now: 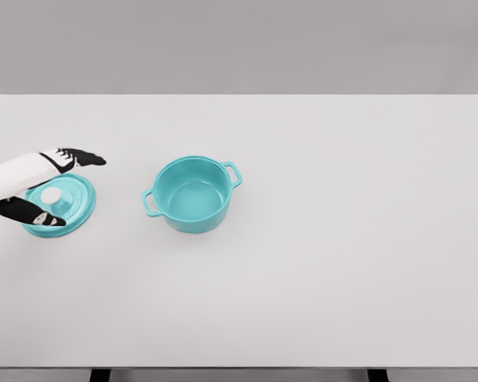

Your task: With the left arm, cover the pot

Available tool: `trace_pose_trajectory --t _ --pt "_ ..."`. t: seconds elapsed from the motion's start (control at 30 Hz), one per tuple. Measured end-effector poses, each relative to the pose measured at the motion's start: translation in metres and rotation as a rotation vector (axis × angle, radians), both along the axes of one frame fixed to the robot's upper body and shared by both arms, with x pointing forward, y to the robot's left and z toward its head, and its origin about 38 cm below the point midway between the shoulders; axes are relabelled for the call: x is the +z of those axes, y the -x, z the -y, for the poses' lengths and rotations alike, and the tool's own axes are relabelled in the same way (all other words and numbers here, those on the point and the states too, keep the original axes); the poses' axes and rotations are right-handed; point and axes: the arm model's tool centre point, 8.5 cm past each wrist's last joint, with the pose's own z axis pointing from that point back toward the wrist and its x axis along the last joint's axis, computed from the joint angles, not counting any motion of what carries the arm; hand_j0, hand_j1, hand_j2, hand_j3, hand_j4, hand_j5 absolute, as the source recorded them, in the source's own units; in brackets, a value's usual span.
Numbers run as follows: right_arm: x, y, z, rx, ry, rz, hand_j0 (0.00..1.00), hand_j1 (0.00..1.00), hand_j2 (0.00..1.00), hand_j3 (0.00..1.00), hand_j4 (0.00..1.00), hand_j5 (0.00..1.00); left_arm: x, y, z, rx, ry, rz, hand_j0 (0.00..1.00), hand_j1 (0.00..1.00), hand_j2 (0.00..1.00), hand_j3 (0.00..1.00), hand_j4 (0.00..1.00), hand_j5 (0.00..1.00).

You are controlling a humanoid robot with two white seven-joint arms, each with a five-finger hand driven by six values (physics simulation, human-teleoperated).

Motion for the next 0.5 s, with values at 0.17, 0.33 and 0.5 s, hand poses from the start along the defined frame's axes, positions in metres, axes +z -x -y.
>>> trace_pose_trajectory --t 0.17,0.33,0.5 --pt "0.0 0.007 0.0 -0.006 0.0 -0.013 1.0 1.0 1.0 1.0 1.0 1.0 0.001 0.0 -0.005 0.018 0.037 -0.021 1.0 1.0 1.0 1.0 1.0 1.0" --pt "0.0 0.006 0.0 -0.008 0.0 -0.013 1.0 1.0 1.0 1.0 1.0 1.0 0.001 0.0 -0.014 0.051 0.093 -0.058 1.0 1.0 1.0 1.0 1.0 1.0" --pt "0.0 0.006 0.0 -0.009 0.001 -0.014 1.0 1.0 1.0 1.0 1.0 1.0 -0.008 -0.009 -0.027 0.117 0.153 -0.075 1.0 1.0 1.0 1.0 1.0 1.0"
